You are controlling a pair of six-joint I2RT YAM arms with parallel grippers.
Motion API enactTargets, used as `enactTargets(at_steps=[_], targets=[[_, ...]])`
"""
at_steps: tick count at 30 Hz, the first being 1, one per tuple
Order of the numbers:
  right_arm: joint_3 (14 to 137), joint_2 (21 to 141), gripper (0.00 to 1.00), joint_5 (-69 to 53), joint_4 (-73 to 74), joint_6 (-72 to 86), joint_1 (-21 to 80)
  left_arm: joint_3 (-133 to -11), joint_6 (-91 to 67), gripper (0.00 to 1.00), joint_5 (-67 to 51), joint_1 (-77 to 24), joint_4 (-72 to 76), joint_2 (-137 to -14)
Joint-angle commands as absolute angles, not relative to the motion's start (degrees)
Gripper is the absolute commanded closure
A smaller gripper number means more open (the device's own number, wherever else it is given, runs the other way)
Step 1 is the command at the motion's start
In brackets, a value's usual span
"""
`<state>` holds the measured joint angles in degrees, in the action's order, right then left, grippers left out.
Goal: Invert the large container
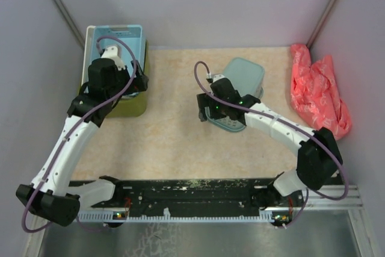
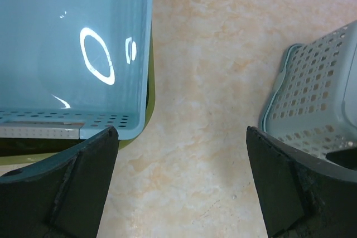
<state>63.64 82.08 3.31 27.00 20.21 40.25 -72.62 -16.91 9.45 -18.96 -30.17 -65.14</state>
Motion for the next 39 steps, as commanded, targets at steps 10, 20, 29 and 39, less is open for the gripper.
enactTargets(at_steps=[10,20,29,39], targets=[[71.78,85.93,0.10,4.06,22.74,26.57,16.88,-75.77,-15.56,0.00,0.96,-17.01,-35.06,-67.03],[64.20,75.81,0.10,1.61,21.50,26.20,17.80,-91.83,-13.66,0.01,0.96,-13.36,-36.96,-84.50],[58.85,66.24,0.10,5.72,24.30,24.95,17.72,-95.91,-9.96,0.14,10.77,-12.65,-33.29,-93.76],[58.35,66.05,0.10,4.98,23.56,24.61,17.72,-94.34,-8.69,0.57,4.70,-10.81,-28.74,-97.09]])
